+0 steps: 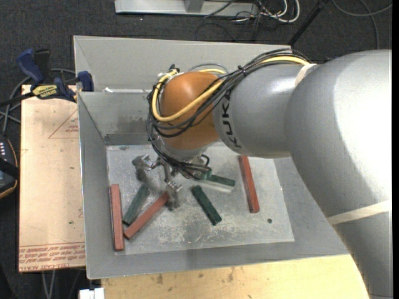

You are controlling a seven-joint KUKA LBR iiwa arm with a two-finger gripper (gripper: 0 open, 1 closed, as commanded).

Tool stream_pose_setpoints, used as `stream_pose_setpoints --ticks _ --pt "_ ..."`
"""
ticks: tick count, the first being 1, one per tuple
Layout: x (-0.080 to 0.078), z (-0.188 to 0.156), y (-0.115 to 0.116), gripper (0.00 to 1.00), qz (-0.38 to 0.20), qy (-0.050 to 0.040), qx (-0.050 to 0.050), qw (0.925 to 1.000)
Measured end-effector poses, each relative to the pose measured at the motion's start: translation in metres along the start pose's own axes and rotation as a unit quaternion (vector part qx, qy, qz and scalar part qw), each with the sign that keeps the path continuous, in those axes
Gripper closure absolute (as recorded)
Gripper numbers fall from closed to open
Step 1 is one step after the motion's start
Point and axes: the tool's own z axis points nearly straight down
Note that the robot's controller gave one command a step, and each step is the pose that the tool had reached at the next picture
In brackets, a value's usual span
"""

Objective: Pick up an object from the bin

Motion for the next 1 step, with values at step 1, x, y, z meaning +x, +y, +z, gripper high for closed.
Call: stream_pose_setpoints --ticks 1 --pt "0.0003 -0.0005 -0.0008 1.00 0.000 0.0005 0.000 1.0000"
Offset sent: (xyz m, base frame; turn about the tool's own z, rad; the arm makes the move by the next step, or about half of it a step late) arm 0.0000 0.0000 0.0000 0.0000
